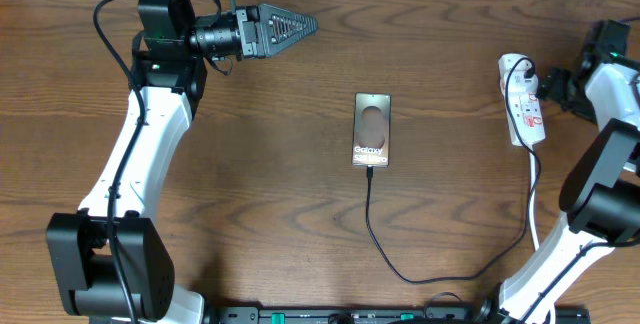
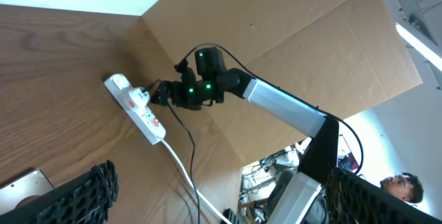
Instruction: Plug charger to phone and switch on socket
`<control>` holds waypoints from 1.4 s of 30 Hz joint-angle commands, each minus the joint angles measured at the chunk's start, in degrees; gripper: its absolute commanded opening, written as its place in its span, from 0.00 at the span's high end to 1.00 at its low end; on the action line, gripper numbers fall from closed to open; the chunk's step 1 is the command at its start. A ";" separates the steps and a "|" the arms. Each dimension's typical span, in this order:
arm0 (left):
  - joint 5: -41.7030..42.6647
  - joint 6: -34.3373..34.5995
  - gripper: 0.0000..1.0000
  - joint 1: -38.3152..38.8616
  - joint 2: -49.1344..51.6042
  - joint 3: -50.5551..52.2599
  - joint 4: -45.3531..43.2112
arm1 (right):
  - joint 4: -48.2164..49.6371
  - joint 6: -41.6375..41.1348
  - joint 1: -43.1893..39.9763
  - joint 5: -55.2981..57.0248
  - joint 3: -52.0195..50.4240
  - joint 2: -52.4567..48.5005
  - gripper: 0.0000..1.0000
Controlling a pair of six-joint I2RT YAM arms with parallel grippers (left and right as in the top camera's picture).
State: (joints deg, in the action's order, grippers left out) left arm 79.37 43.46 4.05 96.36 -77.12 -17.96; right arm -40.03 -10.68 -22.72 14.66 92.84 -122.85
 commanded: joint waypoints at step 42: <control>0.59 -0.35 0.03 -0.17 -0.76 0.02 -0.15 | 7.08 -1.51 -4.04 -18.18 -10.01 0.57 0.01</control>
State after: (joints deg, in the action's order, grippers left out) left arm 79.37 43.46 4.05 96.36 -77.12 -17.96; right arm -32.80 -12.51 -26.20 -4.89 86.04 -121.54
